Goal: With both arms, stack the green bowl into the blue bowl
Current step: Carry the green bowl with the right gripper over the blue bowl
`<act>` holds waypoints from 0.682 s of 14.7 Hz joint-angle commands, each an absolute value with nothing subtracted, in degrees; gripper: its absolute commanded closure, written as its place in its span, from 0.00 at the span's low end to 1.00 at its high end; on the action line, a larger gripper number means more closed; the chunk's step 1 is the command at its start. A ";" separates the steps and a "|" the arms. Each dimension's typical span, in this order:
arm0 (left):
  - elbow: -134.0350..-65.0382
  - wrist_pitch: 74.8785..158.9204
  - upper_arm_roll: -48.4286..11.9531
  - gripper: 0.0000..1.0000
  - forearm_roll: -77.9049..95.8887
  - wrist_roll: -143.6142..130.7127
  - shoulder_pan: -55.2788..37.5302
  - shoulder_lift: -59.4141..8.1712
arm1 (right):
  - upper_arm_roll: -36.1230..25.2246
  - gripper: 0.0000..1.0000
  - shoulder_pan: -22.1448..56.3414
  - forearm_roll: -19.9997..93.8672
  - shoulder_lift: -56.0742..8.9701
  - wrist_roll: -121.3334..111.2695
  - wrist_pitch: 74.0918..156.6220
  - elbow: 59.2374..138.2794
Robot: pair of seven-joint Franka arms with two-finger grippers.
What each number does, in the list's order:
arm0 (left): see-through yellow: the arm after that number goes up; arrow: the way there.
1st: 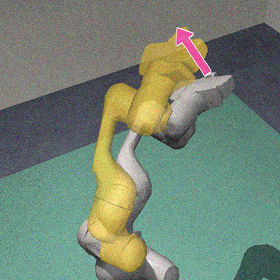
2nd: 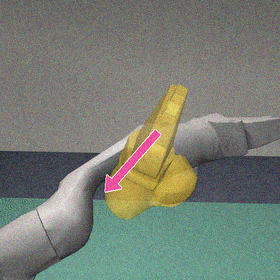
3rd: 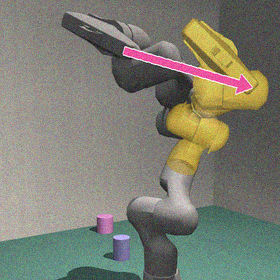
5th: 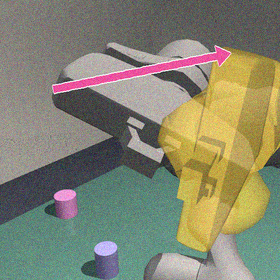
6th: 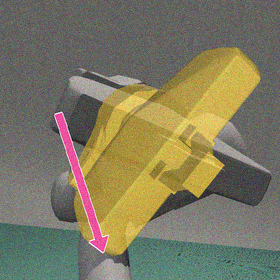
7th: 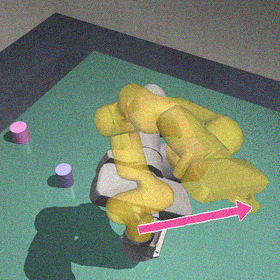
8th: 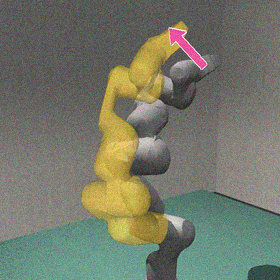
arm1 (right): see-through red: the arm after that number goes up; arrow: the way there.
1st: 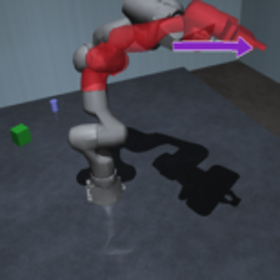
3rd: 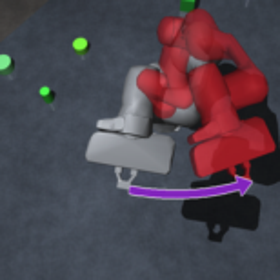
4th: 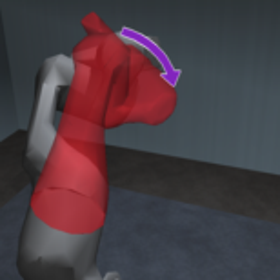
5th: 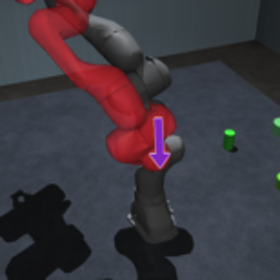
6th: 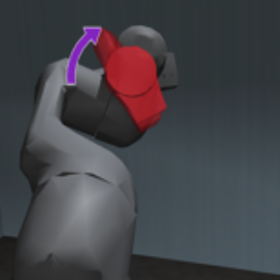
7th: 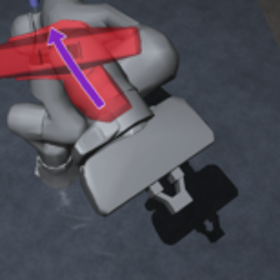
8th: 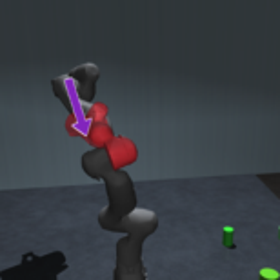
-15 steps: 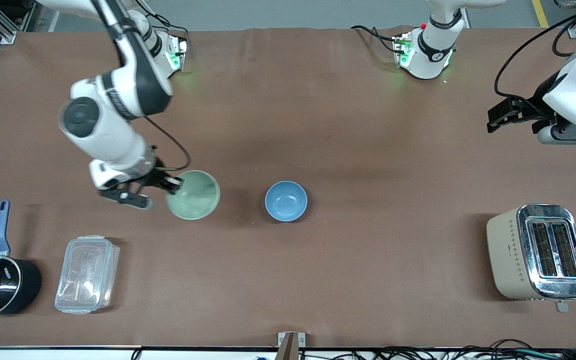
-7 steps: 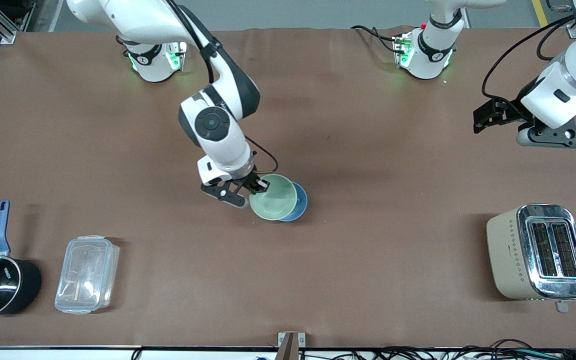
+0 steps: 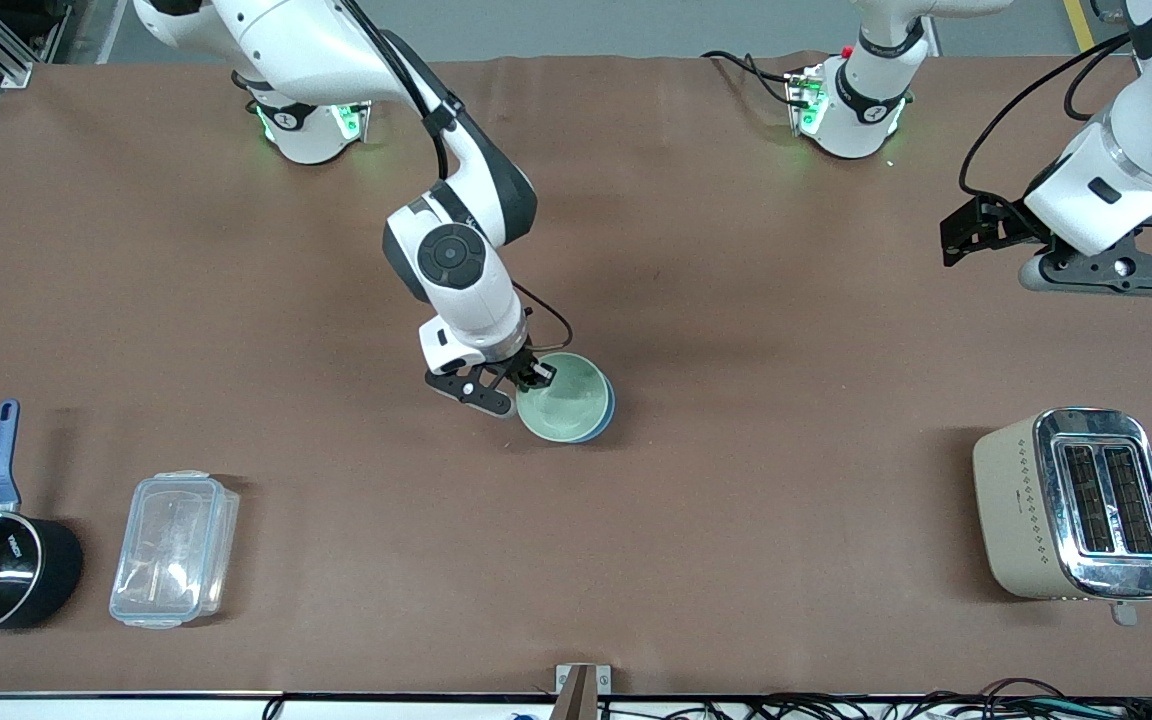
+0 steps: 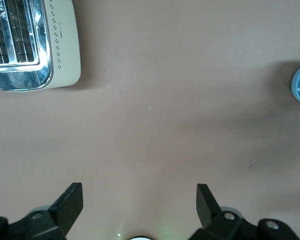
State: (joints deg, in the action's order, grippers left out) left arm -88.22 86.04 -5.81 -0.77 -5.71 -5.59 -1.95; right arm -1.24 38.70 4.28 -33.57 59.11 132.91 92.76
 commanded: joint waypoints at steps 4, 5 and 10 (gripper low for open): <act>-88.33 86.13 -6.07 0.00 -2.29 -5.01 -4.48 -0.97 | -1.85 0.98 40.34 4.04 -35.85 60.21 134.91 91.93; -88.33 86.13 -6.06 0.00 -2.29 -4.92 -4.40 -0.97 | -1.85 0.98 40.34 3.96 -35.95 60.21 135.09 92.02; -89.03 86.31 -5.98 0.00 -2.02 -4.83 -3.60 0.18 | -1.93 0.98 40.34 3.96 -36.56 60.21 135.35 92.20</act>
State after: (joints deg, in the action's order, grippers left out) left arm -88.19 86.04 -5.78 -1.02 -5.70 -3.96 -1.44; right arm -1.32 39.69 4.27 -36.15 59.17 134.93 92.75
